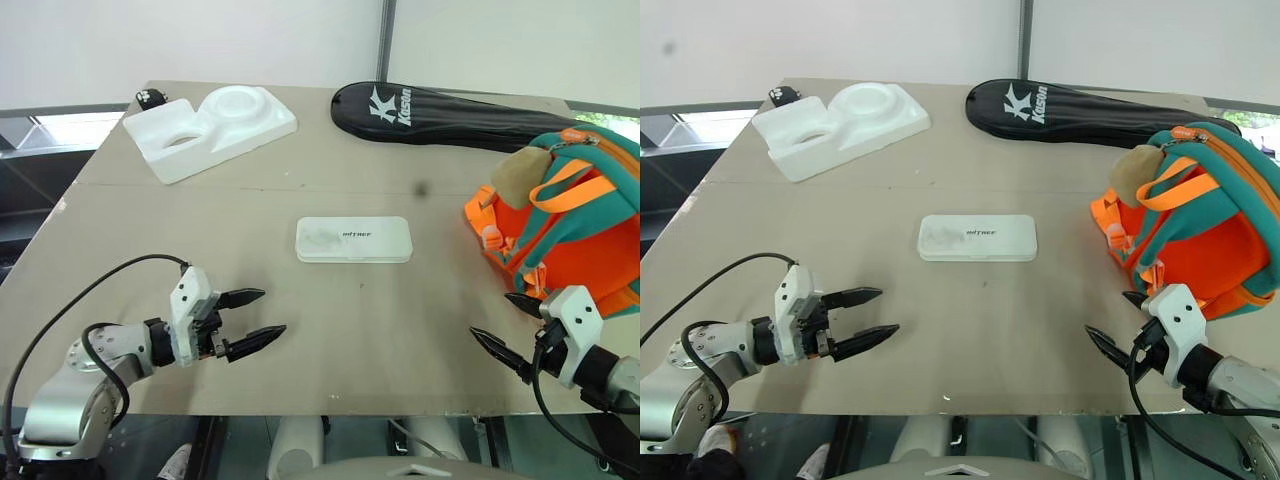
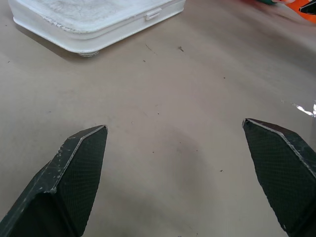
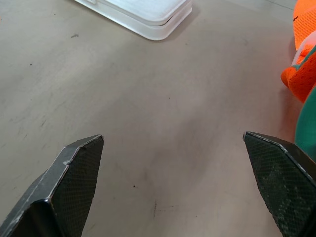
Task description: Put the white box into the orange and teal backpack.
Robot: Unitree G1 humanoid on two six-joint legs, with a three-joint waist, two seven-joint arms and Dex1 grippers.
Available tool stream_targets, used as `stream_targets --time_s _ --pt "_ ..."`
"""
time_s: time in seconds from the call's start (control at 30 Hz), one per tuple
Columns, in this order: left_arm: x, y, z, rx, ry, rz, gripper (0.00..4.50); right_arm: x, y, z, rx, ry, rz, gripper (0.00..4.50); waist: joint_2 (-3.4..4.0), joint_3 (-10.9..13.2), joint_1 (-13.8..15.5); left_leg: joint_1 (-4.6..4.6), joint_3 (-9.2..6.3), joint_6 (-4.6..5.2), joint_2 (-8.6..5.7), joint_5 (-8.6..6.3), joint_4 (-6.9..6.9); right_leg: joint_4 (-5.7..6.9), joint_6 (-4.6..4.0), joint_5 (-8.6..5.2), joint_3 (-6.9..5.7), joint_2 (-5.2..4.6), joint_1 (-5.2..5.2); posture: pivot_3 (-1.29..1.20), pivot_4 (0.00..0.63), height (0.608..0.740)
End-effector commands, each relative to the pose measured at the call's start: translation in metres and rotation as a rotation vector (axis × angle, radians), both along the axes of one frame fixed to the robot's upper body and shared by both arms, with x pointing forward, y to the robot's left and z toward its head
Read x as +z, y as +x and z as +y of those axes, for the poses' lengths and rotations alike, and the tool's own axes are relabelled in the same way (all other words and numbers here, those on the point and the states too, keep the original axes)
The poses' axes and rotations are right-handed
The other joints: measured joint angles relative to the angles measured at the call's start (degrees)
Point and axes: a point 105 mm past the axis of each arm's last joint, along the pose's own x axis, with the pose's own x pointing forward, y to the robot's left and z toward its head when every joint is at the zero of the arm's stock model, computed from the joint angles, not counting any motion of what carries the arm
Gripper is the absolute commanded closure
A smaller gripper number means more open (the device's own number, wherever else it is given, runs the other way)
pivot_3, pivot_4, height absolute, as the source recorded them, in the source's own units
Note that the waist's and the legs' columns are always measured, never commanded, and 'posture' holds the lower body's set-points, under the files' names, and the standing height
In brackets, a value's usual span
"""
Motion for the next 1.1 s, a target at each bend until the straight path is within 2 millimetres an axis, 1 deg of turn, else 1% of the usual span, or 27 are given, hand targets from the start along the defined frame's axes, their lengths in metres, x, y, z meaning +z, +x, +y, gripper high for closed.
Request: stream_targets --time_s 0.03,0.1,0.17,0.23,0.3,0.33,0.37,0.4,0.43,0.47,0.5,0.53,0.57,0.63,0.67,0.7,0.8,0.9,0.97,1.07,1.1 --pt "0.015 0.009 0.0 0.068 -0.033 -0.08 0.0 0.011 0.008 0.015 0.024 0.036 -0.077 0.02 -0.01 0.0 0.0 0.01 0.0 0.0 0.0 0.0 0.0 0.0 0.0 0.0 0.0 -0.01 0.01 0.0 0.15 0.74" --pt "0.024 0.022 -0.001 0.185 -0.104 -0.127 0.0 0.022 0.023 0.038 0.031 0.105 -0.148 0.02 -0.03 0.0 -0.3 0.07 0.0 0.0 0.03 0.0 0.01 0.01 0.01 0.0 0.01 0.0 0.03 0.0 0.15 0.74" --pt "0.027 0.035 0.003 0.304 -0.14 -0.139 0.0 0.027 0.035 0.056 0.027 0.173 -0.147 0.02 -0.04 0.0 -0.4 0.09 -0.03 0.0 0.05 0.0 0.03 0.06 0.02 0.01 0.01 0.05 0.03 0.0 0.15 0.74" --pt "0.027 0.046 0.007 0.4 -0.178 -0.123 0.0 0.028 0.046 0.067 0.02 0.13 -0.163 0.02 -0.05 0.0 -0.4 0.09 -0.06 0.0 0.04 0.01 0.04 0.11 -0.02 0.02 0.01 0.09 0.06 0.0 0.15 0.74" --pt "0.025 0.052 0.01 0.458 -0.179 -0.1 0.0 0.027 0.053 0.078 0.041 0.161 -0.123 0.02 -0.06 0.0 -0.2 -0.03 -0.08 0.01 0.0 0.01 0.03 0.12 -0.03 0.02 0.01 0.09 0.04 0.0 0.15 0.74" --pt "0.024 0.055 0.011 0.48 -0.18 -0.094 0.53 0.025 0.054 0.081 0.052 0.184 -0.095 0.0 -0.06 0.0 -0.1 -0.08 -0.09 0.01 -0.01 0.01 0.04 0.1 -0.03 0.03 0.01 0.11 0.02 0.0 0.15 0.74" --pt "0.025 0.06 0.012 0.517 -0.19 -0.095 0.77 0.024 0.065 0.08 0.008 0.177 -0.093 0.0 -0.07 0.0 0.0 -0.1 -0.09 0.01 -0.01 0.01 0.04 0.09 -0.02 0.02 0.01 0.11 0.02 0.0 0.15 0.74" --pt "0.028 0.068 0.013 0.571 -0.203 -0.102 1.45 0.024 0.08 0.081 -0.039 0.164 -0.112 0.61 -0.07 0.0 0.1 -0.13 -0.09 0.01 -0.02 0.01 0.04 0.06 0.0 0.04 0.01 0.11 0.03 0.0 0.15 0.74" --pt "0.031 0.074 0.013 0.606 -0.211 -0.106 1.55 0.025 0.09 0.081 -0.072 0.152 -0.129 0.67 -0.07 0.0 0.1 -0.17 -0.1 0.01 -0.03 0.01 0.06 0.06 0.01 0.04 -0.01 0.11 0.02 0.0 0.15 0.74" --pt "0.03 0.08 0.016 0.663 -0.207 -0.099 2.2 0.026 0.102 0.078 -0.134 0.132 -0.146 1.23 -0.07 0.0 0.0 -0.2 -0.11 0.01 -0.04 0.01 0.08 0.03 0.02 0.05 -0.02 0.11 0.02 0.0 0.15 0.74" --pt "0.03 0.088 0.014 0.684 -0.177 -0.107 2.52 0.026 0.117 0.072 -0.226 0.105 -0.167 1.6 -0.07 0.0 0.0 -0.2 -0.12 0.02 -0.04 0.02 0.14 0.06 0.02 0.05 -0.02 0.12 0.02 0.0 0.15 0.74" --pt "0.028 0.094 0.012 0.7 -0.152 -0.103 3.05 0.024 0.129 0.065 -0.316 0.071 -0.18 2.16 -0.12 -0.1 0.0 -0.21 -0.14 0.02 -0.05 0.02 0.18 0.1 0.02 0.06 -0.02 0.15 0.02 0.0 0.15 0.74" --pt "0.028 0.098 0.01 0.71 -0.134 -0.101 3.54 0.022 0.137 0.06 -0.375 0.047 -0.189 2.7 -0.12 -0.1 0.1 -0.15 -0.19 0.01 -0.05 0.03 0.22 0.16 0.02 0.07 -0.01 0.19 0.05 0.0 0.15 0.74" --pt "0.026 0.106 0.002 0.707 -0.108 -0.094 4.49 0.018 0.146 0.061 -0.411 0.05 -0.18 3.65 -0.12 -0.1 0.1 -0.16 -0.2 0.01 -0.06 0.03 0.21 0.17 0.04 0.08 -0.01 0.2 0.06 0.0 0.15 0.74" --pt "0.025 0.11 -0.002 0.709 -0.097 -0.093 4.5 0.016 0.151 0.062 -0.419 0.039 -0.186 4.11 -0.12 -0.1 0.0 -0.19 -0.19 0.01 -0.06 0.03 0.2 0.17 0.12 0.12 0.0 0.2 0.05 0.0 0.15 0.74" --pt "0.022 0.114 -0.005 0.712 -0.088 -0.078 4.5 0.014 0.156 0.067 -0.408 0.04 -0.183 4.42 -0.11 -0.1 0.0 -0.2 -0.18 0.01 -0.06 0.03 0.2 0.15 0.22 0.18 0.0 0.2 0.05 0.0 0.15 0.74" --pt "0.017 0.121 -0.016 0.692 -0.061 -0.069 4.5 0.008 0.166 0.084 -0.328 0.039 -0.173 4.42 -0.11 -0.1 -0.5 -0.27 -0.16 0.01 -0.07 0.03 0.17 0.11 0.24 0.2 0.02 0.2 0.01 0.0 0.15 0.74" --pt "0.011 0.12 -0.029 0.634 -0.032 -0.06 4.5 0.0 0.167 0.101 -0.211 0.045 -0.125 4.42 -0.11 -0.1 -1.0 -0.27 -0.17 0.01 -0.06 0.02 0.09 0.1 0.25 0.19 0.01 0.21 -0.02 0.0 0.15 0.74" --pt "0.006 0.115 -0.039 0.578 0.0 -0.052 4.5 -0.003 0.161 0.113 -0.108 0.063 -0.092 4.42 -0.1 -0.1 -1.3 -0.26 -0.18 0.01 -0.06 0.03 0.06 0.11 0.24 0.19 0.0 0.21 -0.01 0.0 0.15 0.74" --pt "0.004 0.104 -0.045 0.514 0.008 -0.047 4.5 -0.001 0.15 0.116 -0.043 0.072 -0.085 4.42 -0.09 -0.1 -1.4 -0.25 -0.19 0.01 -0.05 0.02 0.05 0.11 0.24 0.19 0.0 0.21 -0.01 0.0 0.15 0.74" --pt "0.003 0.096 -0.046 0.479 0.016 -0.046 4.5 -0.002 0.14 0.117 -0.013 0.078 -0.069 4.42 -0.09 -0.1 -1.4 -0.25 -0.18 0.01 -0.05 0.02 0.05 0.11 0.24 0.19 0.0 0.2 -0.01 0.0 0.15 0.74"
